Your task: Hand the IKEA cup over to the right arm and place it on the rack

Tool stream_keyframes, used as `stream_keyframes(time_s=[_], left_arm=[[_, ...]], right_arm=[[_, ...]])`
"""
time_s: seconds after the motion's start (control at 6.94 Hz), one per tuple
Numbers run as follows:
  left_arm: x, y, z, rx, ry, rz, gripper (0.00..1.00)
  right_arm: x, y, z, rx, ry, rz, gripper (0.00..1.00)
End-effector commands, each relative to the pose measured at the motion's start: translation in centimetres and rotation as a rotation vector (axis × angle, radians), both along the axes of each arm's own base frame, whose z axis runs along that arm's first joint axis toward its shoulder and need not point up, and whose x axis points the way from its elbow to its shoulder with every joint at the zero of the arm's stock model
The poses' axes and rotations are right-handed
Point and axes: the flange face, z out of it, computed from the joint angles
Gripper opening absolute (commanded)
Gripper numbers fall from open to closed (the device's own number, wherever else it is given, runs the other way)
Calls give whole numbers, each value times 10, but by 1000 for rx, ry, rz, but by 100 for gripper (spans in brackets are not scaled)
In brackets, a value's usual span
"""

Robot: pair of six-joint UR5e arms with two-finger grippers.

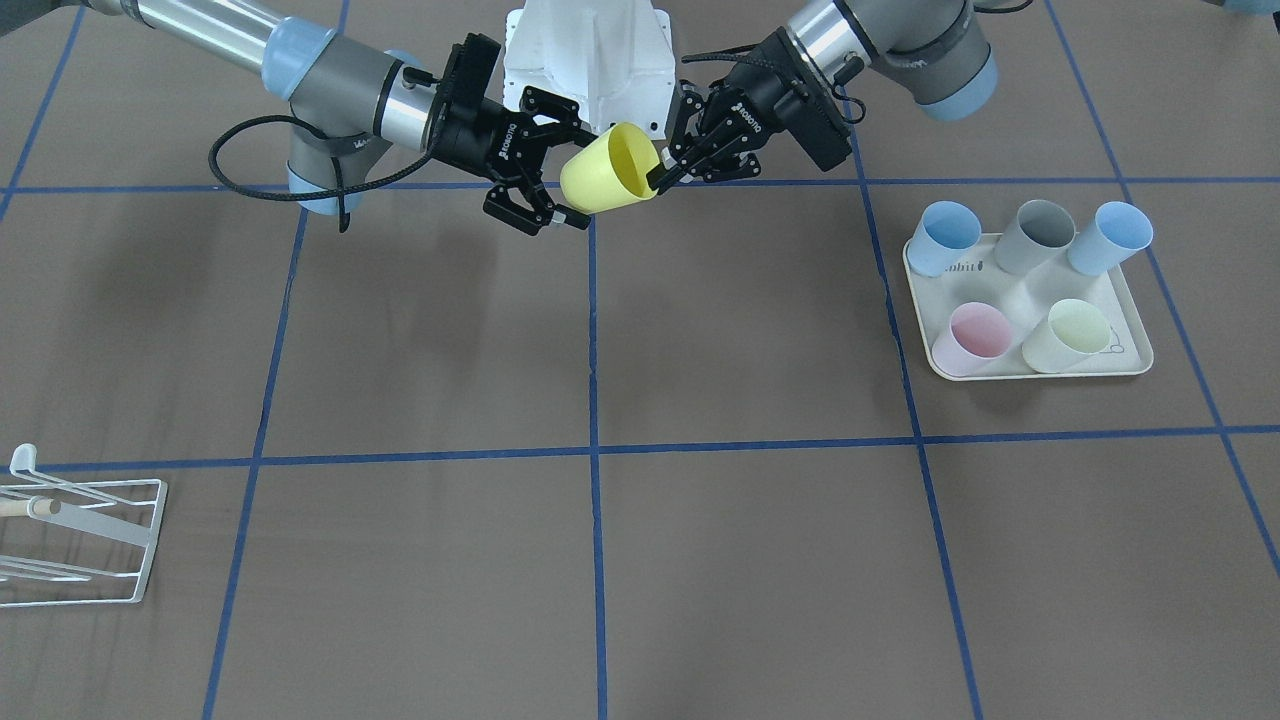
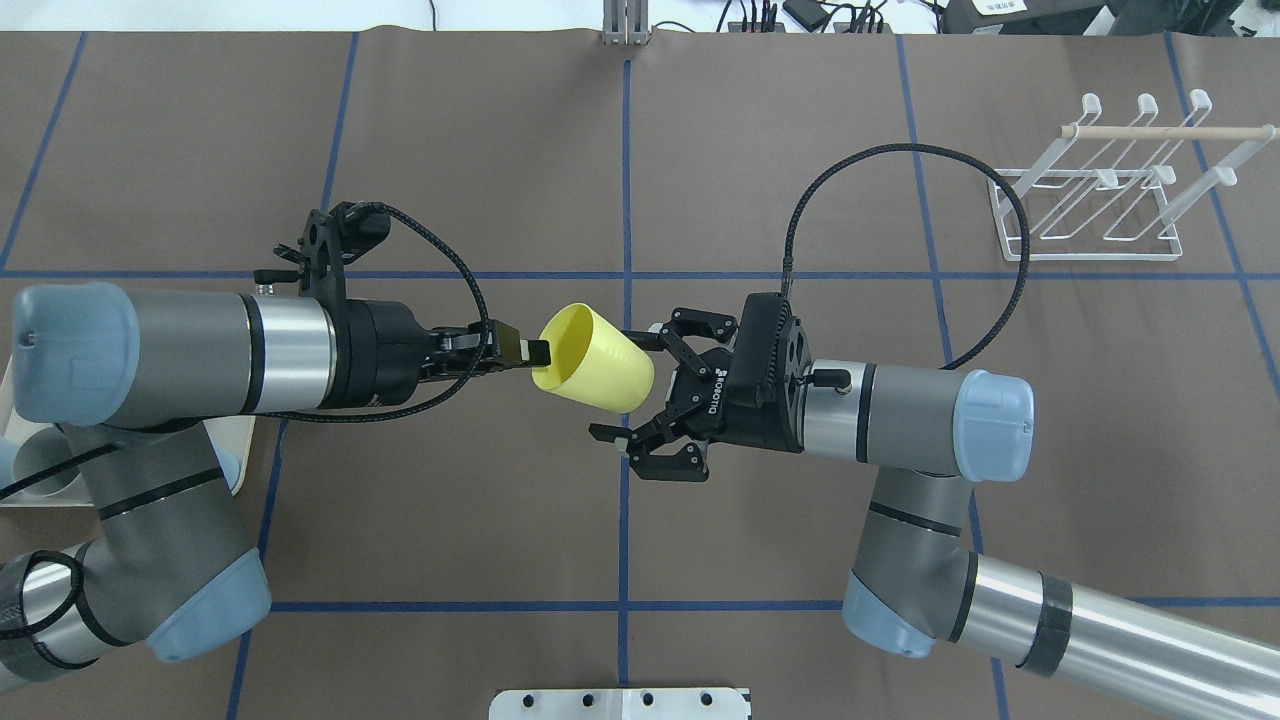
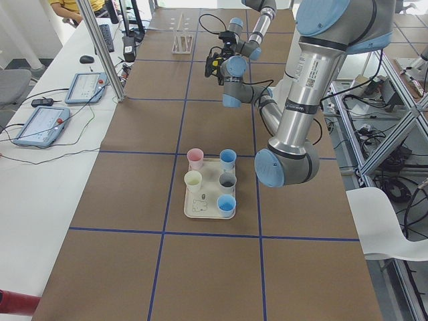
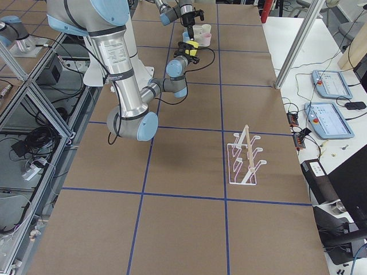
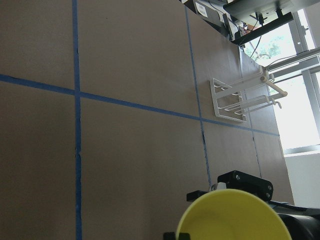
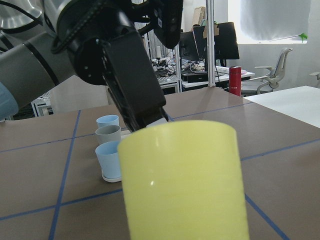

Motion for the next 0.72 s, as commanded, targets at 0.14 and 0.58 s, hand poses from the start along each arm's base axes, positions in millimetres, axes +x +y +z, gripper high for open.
stream_keyframes(time_s=[0.14,0.58], left_arm=[[0,0,0,1,1,1,0],[-12,6,-13,26,34,-4,100]], right_arm=[[4,4,-1,14,-32,-2,45],[5,4,4,12,-27,-2,28]])
